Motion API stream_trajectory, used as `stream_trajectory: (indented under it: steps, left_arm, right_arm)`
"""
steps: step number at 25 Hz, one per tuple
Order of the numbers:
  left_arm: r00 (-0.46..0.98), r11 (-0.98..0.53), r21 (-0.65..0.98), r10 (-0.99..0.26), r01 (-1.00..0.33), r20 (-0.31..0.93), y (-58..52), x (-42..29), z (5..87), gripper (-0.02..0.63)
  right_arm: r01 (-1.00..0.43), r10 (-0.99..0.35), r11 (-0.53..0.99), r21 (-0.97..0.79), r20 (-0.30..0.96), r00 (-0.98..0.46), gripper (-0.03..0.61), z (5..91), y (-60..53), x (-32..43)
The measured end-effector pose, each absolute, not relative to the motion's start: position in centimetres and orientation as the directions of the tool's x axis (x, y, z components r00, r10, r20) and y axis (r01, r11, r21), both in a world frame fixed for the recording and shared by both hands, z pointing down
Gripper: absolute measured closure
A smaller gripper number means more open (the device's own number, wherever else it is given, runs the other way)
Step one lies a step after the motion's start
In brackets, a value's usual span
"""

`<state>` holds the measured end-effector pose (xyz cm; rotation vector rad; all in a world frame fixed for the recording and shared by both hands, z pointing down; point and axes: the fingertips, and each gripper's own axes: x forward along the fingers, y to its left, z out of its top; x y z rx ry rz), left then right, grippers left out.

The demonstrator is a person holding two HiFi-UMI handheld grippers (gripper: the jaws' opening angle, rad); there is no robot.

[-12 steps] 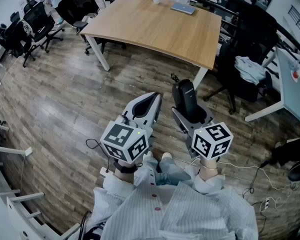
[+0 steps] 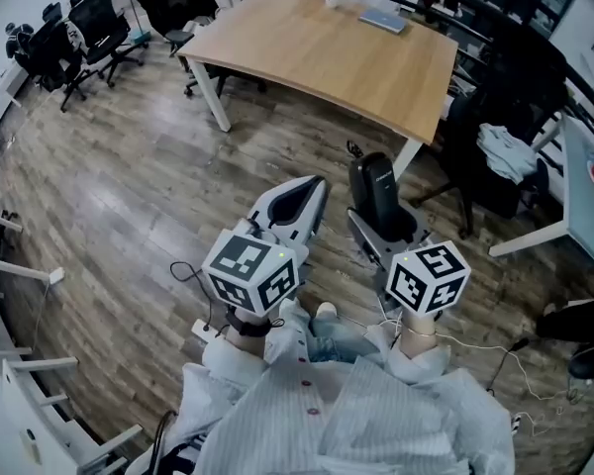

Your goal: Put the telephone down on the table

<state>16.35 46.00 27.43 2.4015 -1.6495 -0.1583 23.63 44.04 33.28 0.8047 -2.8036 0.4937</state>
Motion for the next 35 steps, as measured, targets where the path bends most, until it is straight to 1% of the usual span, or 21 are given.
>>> stream_trajectory:
  steps: [8, 17, 26, 35]
  left_arm:
    - [0.329, -0.308, 0.239, -0.943, -0.921, 0.054, 46.3, 17.0, 28.1, 0.604]
    - [0.313, -0.288, 0.247, -0.947, -0.925, 0.066, 45.7, 17.0, 29.3, 0.604]
    - [0.305, -0.278, 0.257, -0.950, -0.926, 0.072, 41.2, 13.4, 29.7, 0.604]
    - [0.325, -0.297, 0.258, -0.943, -0.919, 0.072, 34.2, 7.8, 29.5, 0.604]
  right_arm:
    - [-0.506, -0.446, 0.819, -0.272, 0.253, -0.859, 0.290, 33.3, 43.9, 24.0]
    - [-0.492, -0.423, 0.821, -0.290, 0.271, -0.865, 0.290, 34.6, 43.3, 23.8]
    - [-0.500, -0.426, 0.813, -0.299, 0.280, -0.860, 0.290, 35.1, 38.8, 20.6]
    - [-0.523, -0.451, 0.800, -0.295, 0.281, -0.847, 0.290, 34.6, 32.1, 15.2]
